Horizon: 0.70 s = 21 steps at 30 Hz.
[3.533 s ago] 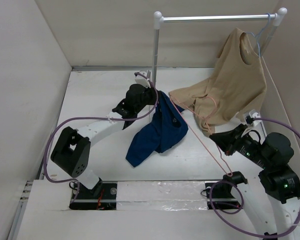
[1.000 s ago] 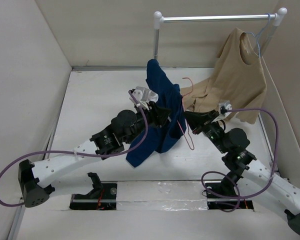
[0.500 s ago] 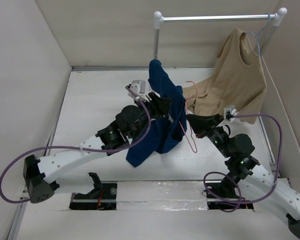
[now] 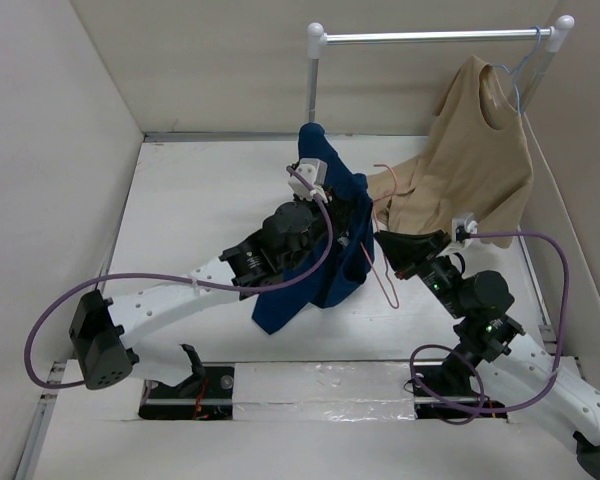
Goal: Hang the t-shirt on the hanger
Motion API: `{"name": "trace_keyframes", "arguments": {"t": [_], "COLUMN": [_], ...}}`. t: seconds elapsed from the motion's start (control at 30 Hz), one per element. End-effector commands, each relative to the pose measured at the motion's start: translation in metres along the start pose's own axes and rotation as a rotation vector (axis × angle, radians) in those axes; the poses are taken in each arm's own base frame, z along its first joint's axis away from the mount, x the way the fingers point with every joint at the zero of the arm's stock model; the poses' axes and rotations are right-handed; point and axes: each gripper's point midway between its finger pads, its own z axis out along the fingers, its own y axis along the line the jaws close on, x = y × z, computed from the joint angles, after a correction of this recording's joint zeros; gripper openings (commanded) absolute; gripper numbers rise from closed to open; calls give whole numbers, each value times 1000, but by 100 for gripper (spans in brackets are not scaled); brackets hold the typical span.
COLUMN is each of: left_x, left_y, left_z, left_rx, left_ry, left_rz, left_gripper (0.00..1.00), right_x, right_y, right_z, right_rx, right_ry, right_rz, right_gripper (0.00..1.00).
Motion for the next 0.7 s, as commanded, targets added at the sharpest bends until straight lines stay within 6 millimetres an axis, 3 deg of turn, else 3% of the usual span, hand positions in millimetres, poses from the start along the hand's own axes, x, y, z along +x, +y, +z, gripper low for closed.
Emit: {"name": "trace_keyframes", "arguments": {"t": [0.0,0.13,0.47,0.67], "left_x": [-26,-24,41,44], "left_y": [-18,-16,23,29], "left_z": [5,-1,-27,-36], "left_rx": [61,75,43,37], "left_ry": [-58,-65,74,83], "left_rz": [13,6,-36,-40], "left_gripper": [0,0,0,0], "right_x": [-40,-41,-57,-57], "right_y": [20,18,11,14], "right_z": [3,2,1,2], "right_rx": [-55,-46,3,-7], "right_ry": [-114,-117,-164,-160], "right_rz": [8,6,-35,-36], "right_gripper": [0,0,0,0]}}
